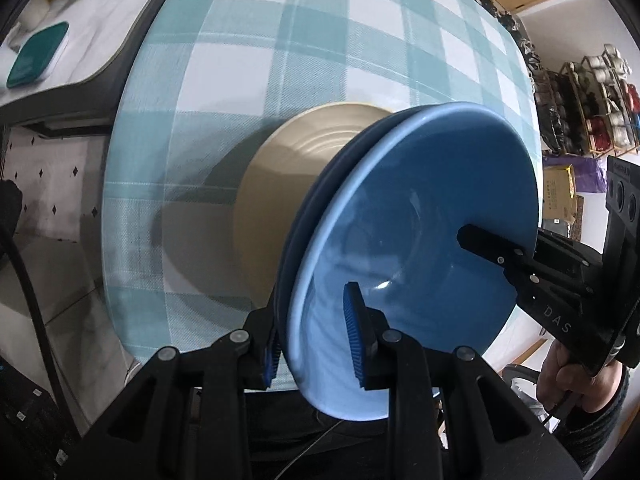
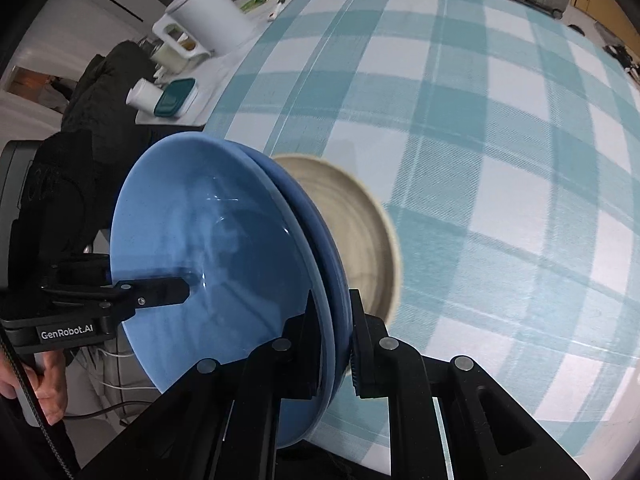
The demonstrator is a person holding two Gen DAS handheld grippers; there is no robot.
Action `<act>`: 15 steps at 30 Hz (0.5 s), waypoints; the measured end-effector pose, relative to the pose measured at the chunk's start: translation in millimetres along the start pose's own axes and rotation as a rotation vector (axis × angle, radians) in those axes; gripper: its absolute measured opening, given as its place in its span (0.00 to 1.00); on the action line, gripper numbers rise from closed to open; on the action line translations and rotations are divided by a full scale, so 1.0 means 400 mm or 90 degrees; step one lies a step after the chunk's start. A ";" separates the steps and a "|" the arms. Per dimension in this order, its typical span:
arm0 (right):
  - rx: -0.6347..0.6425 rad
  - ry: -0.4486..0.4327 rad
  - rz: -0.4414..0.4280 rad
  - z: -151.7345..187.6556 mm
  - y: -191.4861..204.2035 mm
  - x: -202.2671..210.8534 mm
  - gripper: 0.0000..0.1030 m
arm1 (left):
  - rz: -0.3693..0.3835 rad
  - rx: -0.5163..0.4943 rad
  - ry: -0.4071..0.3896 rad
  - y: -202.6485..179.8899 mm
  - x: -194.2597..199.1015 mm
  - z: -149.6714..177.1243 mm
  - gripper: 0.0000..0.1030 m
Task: Organize plates and bowls
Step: 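Lower the bowl stack onto the cream plates and open both grippers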
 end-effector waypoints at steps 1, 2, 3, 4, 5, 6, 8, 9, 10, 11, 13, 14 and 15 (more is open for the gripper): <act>0.001 0.002 0.002 0.000 0.002 -0.006 0.11 | 0.001 -0.001 -0.003 0.004 -0.001 -0.001 0.24; 0.002 -0.001 0.002 0.000 0.005 -0.010 0.11 | 0.002 0.002 -0.013 0.010 0.000 -0.002 0.24; 0.001 -0.001 0.002 -0.001 0.008 -0.013 0.11 | -0.003 -0.003 -0.017 0.010 0.000 -0.002 0.24; 0.003 -0.001 0.006 -0.002 0.009 -0.015 0.11 | -0.011 -0.015 -0.020 0.010 -0.001 -0.002 0.25; 0.006 -0.005 0.012 -0.004 0.010 -0.016 0.11 | -0.009 -0.014 -0.024 0.012 -0.003 -0.003 0.26; 0.010 -0.008 0.016 -0.006 0.010 -0.016 0.12 | -0.004 -0.008 -0.025 0.014 -0.004 -0.003 0.26; 0.016 -0.023 0.026 -0.014 0.010 -0.011 0.12 | -0.004 -0.017 -0.034 0.013 -0.002 -0.007 0.30; 0.018 -0.031 0.031 -0.018 0.009 -0.007 0.12 | -0.012 -0.022 -0.043 0.014 0.002 -0.009 0.32; 0.019 -0.039 0.034 -0.021 0.007 -0.001 0.12 | -0.020 -0.026 -0.049 0.013 0.004 -0.012 0.40; 0.021 -0.050 0.037 -0.024 0.004 0.007 0.12 | -0.024 -0.029 -0.057 0.014 0.009 -0.016 0.46; 0.023 -0.065 0.044 -0.030 -0.001 0.018 0.12 | -0.044 -0.038 -0.078 0.020 0.021 -0.022 0.46; 0.023 -0.075 0.045 -0.031 -0.004 0.025 0.14 | -0.060 -0.058 -0.080 0.018 0.025 -0.023 0.46; 0.024 -0.084 0.042 -0.033 -0.007 0.035 0.15 | -0.074 -0.079 -0.086 0.015 0.032 -0.024 0.46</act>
Point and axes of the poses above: each gripper's, at about its wrist camera, not at the fingertips, and x roughly against the way its jaws point, y to its left, z to its underside, the point moved 8 cm from there along -x, roughly the way its jaws point, and after that the axes turned 8 degrees about z, right-handed, at the moved point
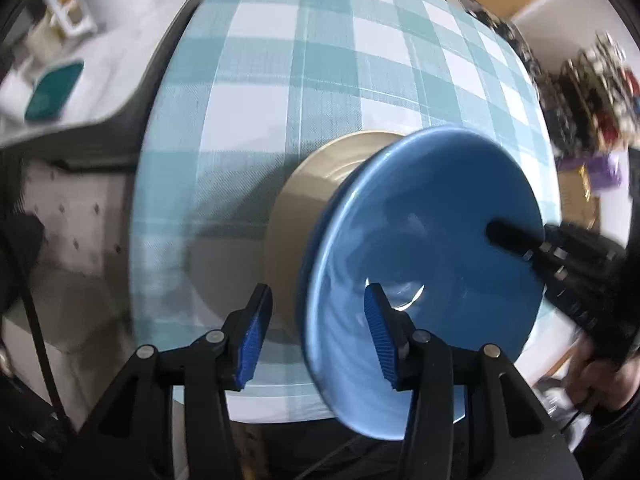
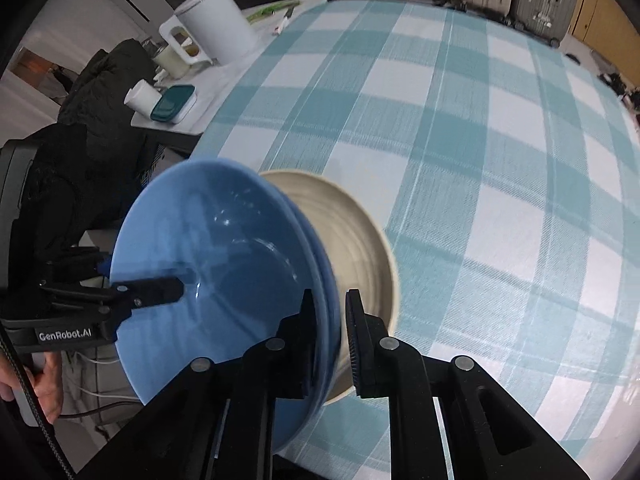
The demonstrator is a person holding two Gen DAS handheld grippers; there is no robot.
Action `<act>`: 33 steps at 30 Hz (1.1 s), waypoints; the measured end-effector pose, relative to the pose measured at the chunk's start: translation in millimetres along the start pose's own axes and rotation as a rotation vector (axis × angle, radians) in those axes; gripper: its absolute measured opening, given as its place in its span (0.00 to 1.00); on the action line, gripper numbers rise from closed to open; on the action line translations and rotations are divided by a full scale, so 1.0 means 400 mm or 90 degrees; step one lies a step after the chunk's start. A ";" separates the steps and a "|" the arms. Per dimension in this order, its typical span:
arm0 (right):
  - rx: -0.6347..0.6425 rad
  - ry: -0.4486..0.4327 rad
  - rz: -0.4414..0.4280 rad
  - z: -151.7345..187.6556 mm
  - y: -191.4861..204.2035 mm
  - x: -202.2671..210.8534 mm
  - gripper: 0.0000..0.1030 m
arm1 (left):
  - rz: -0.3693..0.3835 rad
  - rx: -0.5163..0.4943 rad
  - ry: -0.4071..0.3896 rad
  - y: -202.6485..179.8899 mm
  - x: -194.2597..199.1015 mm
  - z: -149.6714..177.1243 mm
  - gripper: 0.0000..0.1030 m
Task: Organize plates and bowls
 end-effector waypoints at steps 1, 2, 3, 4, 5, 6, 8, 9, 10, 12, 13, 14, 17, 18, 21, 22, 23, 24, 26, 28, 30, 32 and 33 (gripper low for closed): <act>-0.001 -0.017 -0.002 -0.005 -0.006 0.013 0.18 | -0.018 -0.019 -0.029 0.002 0.018 -0.008 0.47; -0.002 -0.046 -0.003 -0.012 -0.016 0.032 0.21 | -0.040 -0.025 -0.068 0.011 0.041 -0.018 0.47; -0.005 -0.075 -0.009 -0.017 -0.027 0.053 0.26 | -0.055 -0.023 -0.092 0.021 0.060 -0.020 0.47; -0.007 -0.096 -0.012 -0.019 -0.034 0.067 0.29 | -0.044 -0.020 -0.116 0.027 0.075 -0.020 0.48; -0.002 -0.124 -0.013 -0.020 -0.040 0.085 0.30 | -0.037 -0.020 -0.136 0.029 0.089 -0.019 0.48; 0.002 -0.154 -0.013 -0.020 -0.045 0.104 0.30 | -0.037 -0.020 -0.155 0.030 0.102 -0.014 0.48; -0.003 -0.213 -0.013 -0.022 -0.055 0.142 0.31 | -0.030 -0.011 -0.186 0.030 0.123 0.001 0.48; -0.003 -0.231 -0.014 -0.021 -0.058 0.156 0.32 | -0.019 -0.013 -0.198 0.021 0.131 0.007 0.48; -0.004 -0.254 -0.014 -0.018 -0.062 0.170 0.32 | -0.031 -0.017 -0.223 0.014 0.145 0.016 0.48; -0.007 -0.288 -0.019 -0.008 -0.068 0.194 0.32 | -0.038 -0.034 -0.269 -0.013 0.170 0.029 0.49; -0.005 -0.305 -0.024 -0.001 -0.066 0.206 0.32 | -0.043 -0.043 -0.294 -0.029 0.186 0.040 0.49; -0.005 -0.319 -0.028 0.008 -0.065 0.220 0.32 | -0.069 -0.059 -0.328 -0.052 0.209 0.054 0.49; -0.014 -0.367 -0.038 0.048 -0.061 0.269 0.35 | -0.115 -0.124 -0.433 -0.126 0.271 0.103 0.52; -0.019 -0.385 -0.039 0.062 -0.060 0.285 0.39 | -0.119 -0.133 -0.458 -0.144 0.285 0.118 0.54; -0.037 -0.448 -0.054 0.121 -0.052 0.346 0.55 | -0.116 -0.149 -0.528 -0.194 0.327 0.158 0.74; -0.044 -0.464 -0.055 0.140 -0.052 0.364 0.62 | -0.130 -0.158 -0.553 -0.209 0.341 0.169 0.83; -0.052 -0.488 -0.056 0.165 -0.051 0.388 0.66 | -0.150 -0.172 -0.585 -0.229 0.355 0.184 0.91; -0.059 -0.511 -0.059 0.191 -0.050 0.410 0.76 | -0.159 -0.185 -0.598 -0.243 0.361 0.197 0.93; -0.070 -0.550 -0.055 0.236 -0.050 0.451 0.81 | -0.154 -0.199 -0.610 -0.275 0.363 0.213 0.96; -0.072 -0.590 -0.039 0.287 -0.048 0.493 0.86 | -0.134 -0.199 -0.630 -0.301 0.366 0.231 1.00; -0.081 -0.621 -0.018 0.330 -0.049 0.523 0.97 | -0.134 -0.199 -0.647 -0.321 0.371 0.255 1.00; -0.078 -0.640 -0.016 0.374 -0.044 0.541 0.99 | -0.157 -0.200 -0.666 -0.335 0.374 0.271 1.00; -0.078 -0.643 -0.007 0.393 -0.042 0.546 0.99 | -0.168 -0.201 -0.675 -0.342 0.377 0.280 1.00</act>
Point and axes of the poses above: each gripper's, at about its wrist camera, not at the fingertips, and x roughly against the way its jaws point, y to its left, z to its underside, the point moved 8 cm from there along -x, roughly the way its jaws point, and after that the axes turned 8 degrees about z, right-handed, at the moved point
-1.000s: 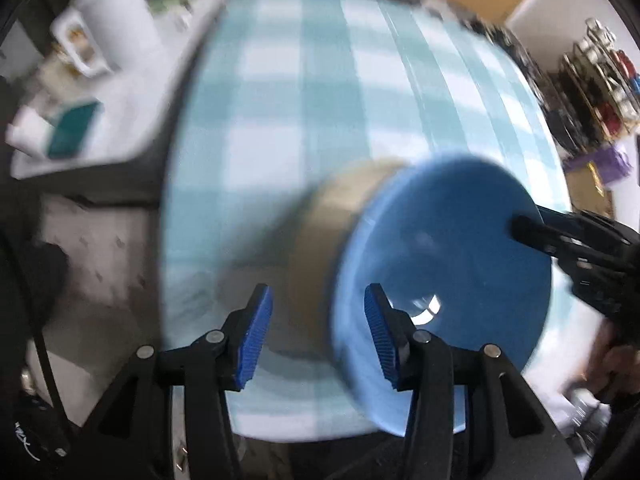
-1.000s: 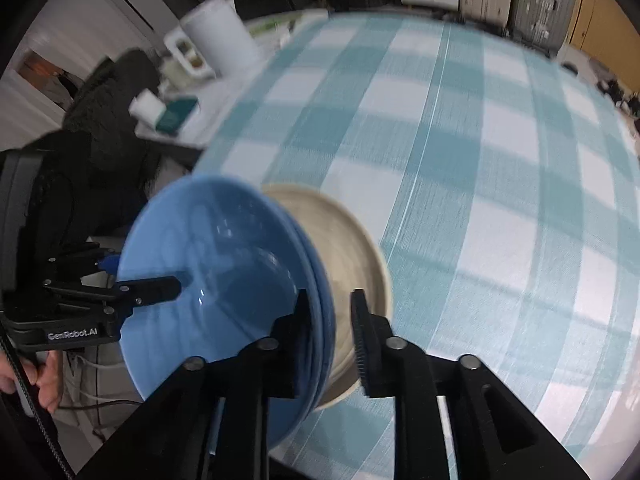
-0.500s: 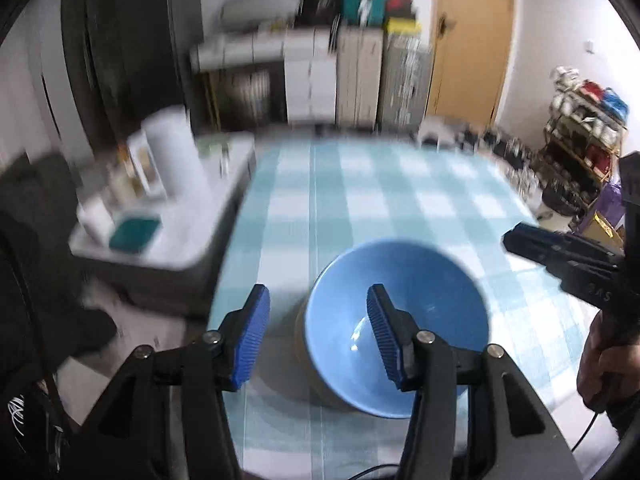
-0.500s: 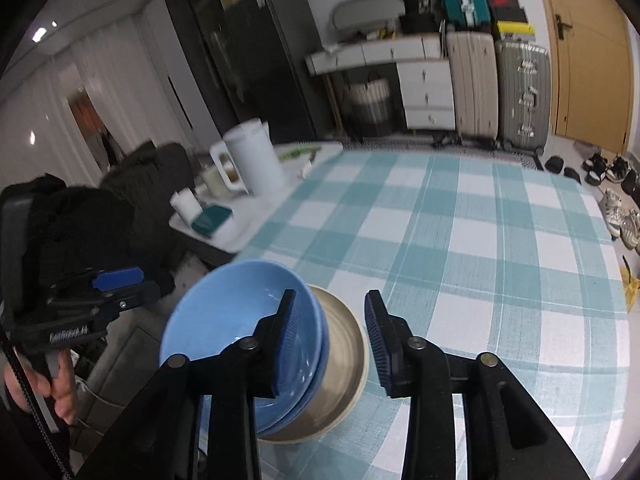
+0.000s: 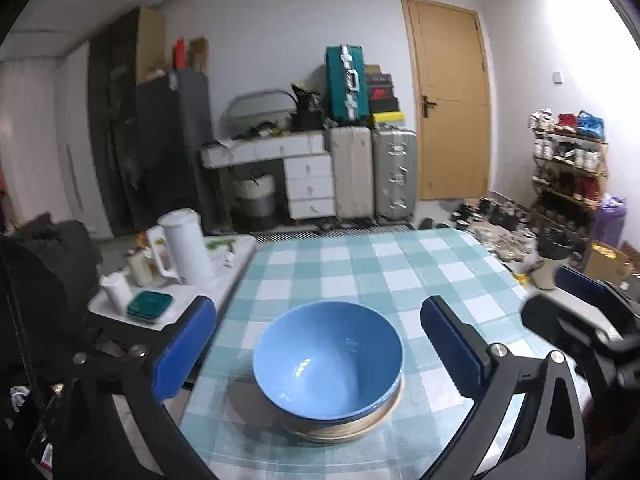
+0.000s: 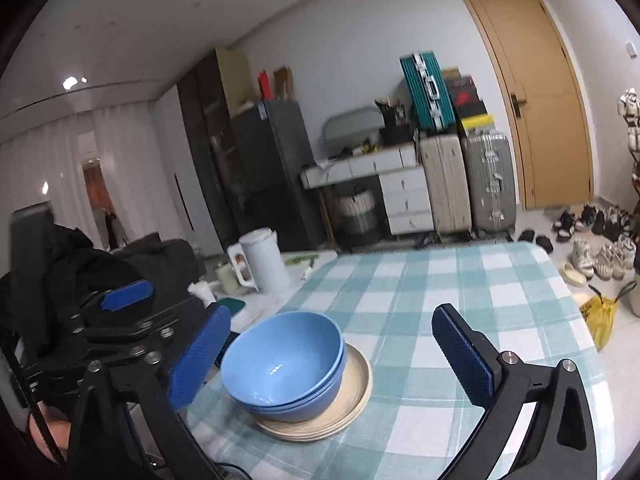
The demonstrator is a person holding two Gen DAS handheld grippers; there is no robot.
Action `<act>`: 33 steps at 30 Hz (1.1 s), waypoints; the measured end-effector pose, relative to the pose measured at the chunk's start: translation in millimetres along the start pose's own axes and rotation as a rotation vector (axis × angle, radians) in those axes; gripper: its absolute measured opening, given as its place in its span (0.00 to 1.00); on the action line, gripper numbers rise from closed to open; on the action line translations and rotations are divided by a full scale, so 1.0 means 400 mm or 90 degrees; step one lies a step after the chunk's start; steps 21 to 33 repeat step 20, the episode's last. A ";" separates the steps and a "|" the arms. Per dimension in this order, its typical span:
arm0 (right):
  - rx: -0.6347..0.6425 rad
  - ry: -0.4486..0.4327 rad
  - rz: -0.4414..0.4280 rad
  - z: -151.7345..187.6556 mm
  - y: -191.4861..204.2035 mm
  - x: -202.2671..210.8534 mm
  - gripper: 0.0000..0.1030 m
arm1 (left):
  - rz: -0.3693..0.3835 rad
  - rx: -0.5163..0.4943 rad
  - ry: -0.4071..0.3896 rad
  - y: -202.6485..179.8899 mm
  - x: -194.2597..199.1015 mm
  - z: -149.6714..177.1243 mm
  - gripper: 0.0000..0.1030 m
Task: Organize plates and bowls
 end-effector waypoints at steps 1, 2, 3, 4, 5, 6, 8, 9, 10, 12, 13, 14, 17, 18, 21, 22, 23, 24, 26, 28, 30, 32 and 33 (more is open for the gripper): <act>0.005 -0.004 0.009 0.007 -0.001 0.013 0.99 | -0.002 -0.003 -0.005 -0.006 0.005 0.001 1.00; 0.008 -0.006 0.015 0.018 -0.003 0.030 0.99 | -0.003 0.004 -0.011 -0.009 0.013 0.007 1.00; 0.004 -0.007 0.019 0.027 -0.006 0.042 0.99 | 0.002 0.009 -0.012 -0.012 0.016 0.010 1.00; -0.001 -0.008 0.021 0.035 -0.011 0.053 0.99 | 0.011 0.013 -0.011 -0.018 0.020 0.016 1.00; -0.009 -0.011 0.023 0.044 -0.017 0.064 0.99 | 0.018 0.016 -0.012 -0.024 0.024 0.023 1.00; -0.018 -0.013 0.029 0.053 -0.026 0.078 0.99 | 0.019 0.018 -0.013 -0.026 0.027 0.029 1.00; -0.028 -0.019 0.042 0.068 -0.039 0.098 0.99 | 0.022 0.012 -0.017 -0.038 0.035 0.040 1.00; -0.031 -0.021 0.045 0.077 -0.044 0.109 0.99 | 0.038 0.006 -0.020 -0.053 0.041 0.047 1.00; -0.031 -0.022 0.048 0.085 -0.046 0.116 0.99 | 0.047 0.005 -0.019 -0.061 0.044 0.054 1.00; -0.027 -0.015 0.052 0.105 -0.048 0.124 0.99 | 0.078 0.014 0.010 -0.082 0.034 0.079 1.00; -0.024 -0.010 0.056 0.115 -0.049 0.128 0.99 | 0.086 0.014 0.019 -0.095 0.033 0.086 1.00; -0.024 -0.009 0.058 0.123 -0.052 0.130 0.99 | 0.081 0.006 0.032 -0.107 0.027 0.100 1.00; -0.029 -0.001 0.063 0.146 -0.062 0.138 0.99 | 0.061 -0.025 0.030 -0.134 0.031 0.121 1.00; -0.031 0.001 0.061 0.153 -0.068 0.141 0.99 | 0.072 -0.026 0.023 -0.142 0.034 0.123 1.00; -0.037 -0.002 0.068 0.163 -0.084 0.145 0.99 | 0.088 -0.020 0.014 -0.155 0.033 0.126 1.00; -0.037 -0.002 0.068 0.163 -0.084 0.145 0.99 | 0.088 -0.020 0.014 -0.155 0.033 0.126 1.00; -0.037 -0.002 0.068 0.163 -0.084 0.145 0.99 | 0.088 -0.020 0.014 -0.155 0.033 0.126 1.00; -0.037 -0.002 0.068 0.163 -0.084 0.145 0.99 | 0.088 -0.020 0.014 -0.155 0.033 0.126 1.00; -0.037 -0.002 0.068 0.163 -0.084 0.145 0.99 | 0.088 -0.020 0.014 -0.155 0.033 0.126 1.00; -0.037 -0.002 0.068 0.163 -0.084 0.145 0.99 | 0.088 -0.020 0.014 -0.155 0.033 0.126 1.00; -0.037 -0.002 0.068 0.163 -0.084 0.145 0.99 | 0.088 -0.020 0.014 -0.155 0.033 0.126 1.00; -0.037 -0.002 0.068 0.163 -0.084 0.145 0.99 | 0.088 -0.020 0.014 -0.155 0.033 0.126 1.00; -0.037 -0.002 0.068 0.163 -0.084 0.145 0.99 | 0.088 -0.020 0.014 -0.155 0.033 0.126 1.00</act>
Point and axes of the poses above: each gripper's, at about its wrist camera, not at the fingertips, and x roughly against the way its jaws point, y to its left, z to its underside, the point moved 8 cm from there along -x, roughly the way its jaws point, and after that the axes turned 8 degrees about z, right-handed, at the moved point
